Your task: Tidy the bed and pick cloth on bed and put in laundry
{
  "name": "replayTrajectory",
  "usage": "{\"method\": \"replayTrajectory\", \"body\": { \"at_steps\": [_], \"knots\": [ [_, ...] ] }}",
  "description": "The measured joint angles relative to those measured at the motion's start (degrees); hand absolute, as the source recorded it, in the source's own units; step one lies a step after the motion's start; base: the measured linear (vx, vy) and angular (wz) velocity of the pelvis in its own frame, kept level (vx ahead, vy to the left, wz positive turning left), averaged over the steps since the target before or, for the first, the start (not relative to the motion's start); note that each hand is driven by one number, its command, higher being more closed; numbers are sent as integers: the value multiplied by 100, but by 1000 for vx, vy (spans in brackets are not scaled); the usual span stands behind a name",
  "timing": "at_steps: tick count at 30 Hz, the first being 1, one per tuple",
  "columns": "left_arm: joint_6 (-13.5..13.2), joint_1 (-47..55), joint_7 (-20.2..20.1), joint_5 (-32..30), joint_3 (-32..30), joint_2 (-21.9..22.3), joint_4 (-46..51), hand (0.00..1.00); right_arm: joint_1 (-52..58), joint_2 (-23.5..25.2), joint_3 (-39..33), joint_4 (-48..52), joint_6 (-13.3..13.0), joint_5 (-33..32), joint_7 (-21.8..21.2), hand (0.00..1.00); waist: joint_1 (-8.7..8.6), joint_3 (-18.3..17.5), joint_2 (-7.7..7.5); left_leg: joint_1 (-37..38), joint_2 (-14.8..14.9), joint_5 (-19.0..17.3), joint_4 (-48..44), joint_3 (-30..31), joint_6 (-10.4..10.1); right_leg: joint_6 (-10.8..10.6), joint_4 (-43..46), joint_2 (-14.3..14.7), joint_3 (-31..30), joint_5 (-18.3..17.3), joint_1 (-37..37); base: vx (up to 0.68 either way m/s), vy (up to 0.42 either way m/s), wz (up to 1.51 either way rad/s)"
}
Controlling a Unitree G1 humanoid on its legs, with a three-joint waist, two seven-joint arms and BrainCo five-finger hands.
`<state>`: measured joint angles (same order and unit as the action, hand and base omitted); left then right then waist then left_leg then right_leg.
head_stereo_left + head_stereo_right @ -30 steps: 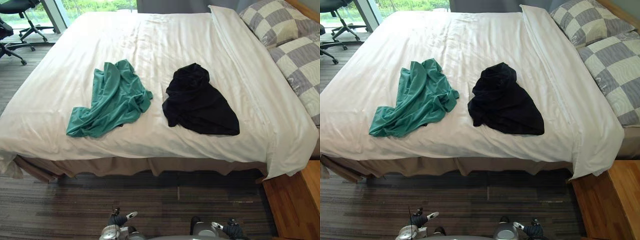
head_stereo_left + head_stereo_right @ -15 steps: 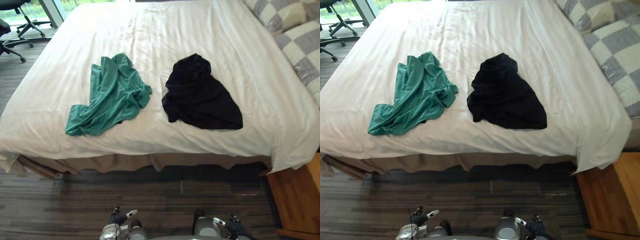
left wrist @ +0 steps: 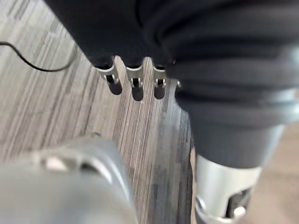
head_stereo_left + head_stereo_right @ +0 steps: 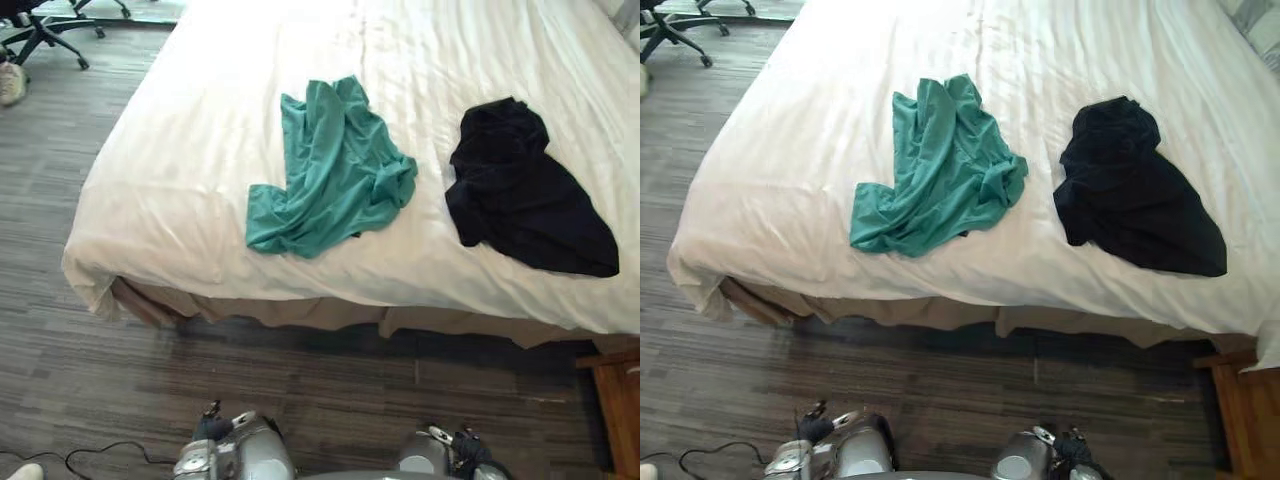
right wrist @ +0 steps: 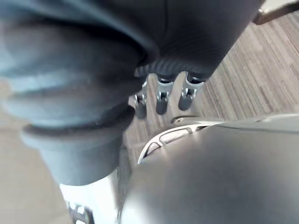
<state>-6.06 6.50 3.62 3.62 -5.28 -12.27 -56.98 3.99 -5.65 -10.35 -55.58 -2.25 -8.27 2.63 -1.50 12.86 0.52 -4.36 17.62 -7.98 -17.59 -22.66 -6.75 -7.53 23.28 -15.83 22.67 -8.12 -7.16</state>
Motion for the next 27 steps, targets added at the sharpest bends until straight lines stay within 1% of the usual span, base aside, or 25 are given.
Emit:
{"method": "replayTrajectory", "body": {
  "at_steps": [1,2,3,4,5,6,7,9,10,11,12,13,14,15,17,18,19,20,21,22,23,24,25,26,27],
  "knots": [
    [18,9,-8,-8,1,19,-4,0,5,5,100,117,-4,0,-14,0,19,-3,-13,171,-122,72,225,-106,-1,49,-68,24,139,-52,35,179,127,-25],
    [34,-10,-39,-115,7,77,-80,0,-7,27,277,296,-18,16,-20,0,23,-3,-81,400,-347,98,470,-223,15,119,-105,-41,224,-124,163,121,93,-15],
    [73,-35,-48,-241,25,151,-128,0,-69,96,389,380,-90,88,-42,0,-28,95,18,565,-472,120,598,-237,36,126,137,-81,-19,-124,147,108,86,-7],
    [76,-32,-66,-298,34,217,-142,0,-55,118,386,444,-113,131,-79,0,-97,131,54,657,-473,140,664,-230,45,173,406,-90,-228,-111,59,79,-8,9],
    [88,-28,-82,-349,25,289,-183,0,-33,102,386,538,-168,173,-118,0,-112,174,95,817,-391,152,712,-265,29,114,382,101,-693,-402,-20,67,-81,5],
    [88,-13,-79,-360,1,282,-205,0,-23,128,411,530,-169,175,-134,0,-89,169,68,857,-398,171,721,-295,-4,150,56,215,-832,-331,25,75,-162,-3],
    [123,-25,-68,-372,-54,340,-238,0,-57,184,432,471,-167,174,-135,0,-61,184,-27,992,-404,202,880,-361,-93,220,-175,281,-785,-249,180,79,-131,-15],
    [132,-13,-79,-372,-212,466,-235,0,-186,208,458,295,-149,172,-125,0,-112,171,-21,1090,-252,348,1277,-481,-308,237,-185,450,-771,-226,64,96,-156,-24],
    [137,-31,-78,-377,-254,469,-236,0,-207,202,406,289,-129,140,-128,0,-124,194,-26,1149,-214,362,1336,-511,-307,117,280,414,-796,-254,-139,43,-141,-24],
    [159,-95,-74,-384,-327,470,-233,0,-212,187,374,325,-130,111,-144,0,-128,283,56,1254,-166,366,1357,-560,-320,-26,848,359,-825,-368,-480,-3,-107,-14],
    [183,-150,-59,-418,-447,480,-269,0,-217,165,366,383,-141,121,-137,0,-135,301,54,1385,-75,369,1366,-581,-368,-95,912,330,-929,-670,-653,5,-111,-2],
    [181,-176,-46,-425,-451,434,-319,0,-198,175,390,395,-135,121,-139,0,-130,274,4,1437,-83,357,1372,-585,-407,-62,697,262,-958,-601,-622,49,-156,13],
    [166,-157,-43,-433,-526,257,-332,0,-117,235,468,357,-129,130,-138,0,-106,190,-227,1613,-227,327,1427,-588,-517,12,317,-9,-946,-155,-631,106,-260,6],
    [176,-126,-13,-433,-777,329,-366,0,-136,219,463,298,-126,119,-154,0,-118,188,-146,1844,-201,374,1579,-630,-654,-110,584,-2,-943,-132,-626,116,-273,-1],
    [160,-26,21,-430,-935,522,-366,0,-158,62,511,292,-124,172,-166,0,-138,-66,17,1796,-69,446,1586,-753,-766,-58,756,169,-1046,-369,-891,170,-280,-31],
    [140,-28,15,-414,-1023,632,-377,0,-266,39,485,223,-123,163,-166,0,-120,-51,134,1523,39,504,1148,-751,-709,-1,718,201,-1040,-417,-941,179,-278,-28],
    [132,-30,16,-402,-1073,688,-379,0,-301,35,436,202,-122,153,-167,0,-171,-34,164,1325,130,557,803,-741,-632,9,639,235,-1010,-410,-905,140,-300,2],
    [127,-22,25,-347,-1149,784,-392,0,-388,-14,442,170,-120,159,-163,0,-273,34,261,902,460,704,-165,-769,-404,76,281,337,-923,-337,-589,141,-271,23],
    [129,-21,30,-186,-1255,865,-425,0,-416,-39,478,82,-78,168,-144,0,-241,165,218,545,671,520,-1212,-679,-130,181,-129,380,-871,-286,-120,149,-217,17],
    [126,-8,28,-115,-1307,922,-424,0,-427,-71,485,37,-48,171,-140,0,-202,180,215,400,574,249,-1558,-565,-120,202,-297,371,-873,-272,83,174,-130,-5],
    [111,25,42,33,-1329,937,-409,0,-406,-143,481,-8,-8,175,-103,0,-108,181,212,110,136,-151,-1741,-308,-216,254,-583,343,-896,-218,362,179,-58,-32],
    [110,58,41,196,-1300,940,-412,0,-489,-182,462,-98,-9,178,-59,0,-61,185,197,-170,-403,-294,-1367,-109,-171,231,-764,293,-946,-134,460,190,-45,-39],
    [111,83,40,287,-1294,940,-413,0,-543,-179,457,-143,-10,182,-35,0,-54,193,193,-294,-623,-292,-1030,-120,-164,154,-826,285,-970,-87,488,201,4,-46],
    [115,112,37,473,-1286,952,-417,0,-575,-171,417,-176,-4,188,-17,0,-72,214,253,-376,-948,-63,-81,-191,-138,114,-881,342,-1007,-75,521,199,49,-54],
    [114,130,33,639,-1297,957,-420,0,-571,-210,369,-204,15,186,-14,0,-47,226,438,-315,-969,582,531,-392,625,0,-925,524,-1091,-123,556,204,60,-57]
  ]
}}
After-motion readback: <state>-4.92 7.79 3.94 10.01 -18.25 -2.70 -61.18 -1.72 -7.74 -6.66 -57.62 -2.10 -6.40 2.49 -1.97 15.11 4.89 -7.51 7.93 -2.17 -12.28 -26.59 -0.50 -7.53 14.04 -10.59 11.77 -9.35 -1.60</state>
